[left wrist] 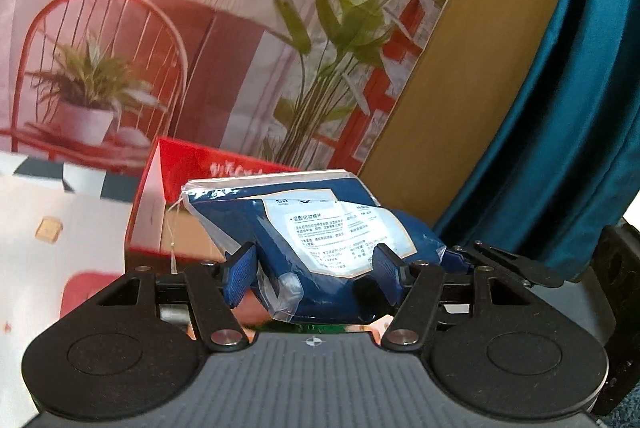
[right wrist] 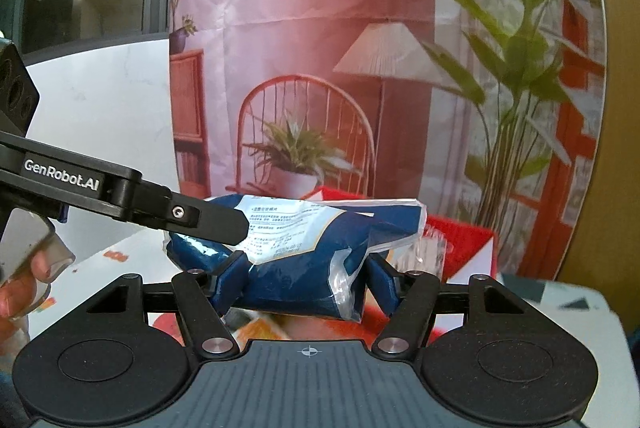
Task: Organize soft objects
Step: 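Lift the blue package with the left tool and drop it into the red box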
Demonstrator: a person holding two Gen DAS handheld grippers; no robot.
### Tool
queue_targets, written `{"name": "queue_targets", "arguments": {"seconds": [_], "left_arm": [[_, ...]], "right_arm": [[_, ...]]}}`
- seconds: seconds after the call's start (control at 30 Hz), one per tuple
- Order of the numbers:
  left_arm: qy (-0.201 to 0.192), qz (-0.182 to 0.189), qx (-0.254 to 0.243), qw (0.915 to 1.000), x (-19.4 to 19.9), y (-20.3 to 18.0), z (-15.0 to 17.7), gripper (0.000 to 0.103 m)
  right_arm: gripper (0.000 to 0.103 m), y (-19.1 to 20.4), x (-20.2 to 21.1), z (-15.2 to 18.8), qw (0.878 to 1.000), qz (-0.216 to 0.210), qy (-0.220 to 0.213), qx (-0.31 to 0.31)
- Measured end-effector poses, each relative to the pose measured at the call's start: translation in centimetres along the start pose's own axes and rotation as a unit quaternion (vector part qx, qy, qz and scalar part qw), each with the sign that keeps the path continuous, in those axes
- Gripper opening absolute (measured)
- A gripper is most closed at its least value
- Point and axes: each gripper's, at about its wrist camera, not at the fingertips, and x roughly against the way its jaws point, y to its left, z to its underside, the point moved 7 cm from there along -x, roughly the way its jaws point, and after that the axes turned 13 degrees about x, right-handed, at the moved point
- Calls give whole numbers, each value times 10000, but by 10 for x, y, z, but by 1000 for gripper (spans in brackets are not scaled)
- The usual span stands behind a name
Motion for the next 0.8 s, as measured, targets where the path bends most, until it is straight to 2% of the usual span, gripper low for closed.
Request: {"name": "queue_targets", "arguments": {"seconds": [0.17,0.37,0.6,0.8], "left_arm": [[-20,13,147,9999,-34,6,-25,65],[286,-140,473,9984,-89,31,-43,65],[703,-398,620,9948,-139,54,-44,65],[949,-540,606,9922,-164,66,-40,65]], "right_arm": [[62,-24,-29,-10,10000,63,-33,70],[62,-53,-83,-1,9996,51,292,14],[62,-77,-139,28,9958,-96,839,-357],[63,-86,-165,52,9893,-210,1226,-766]]}}
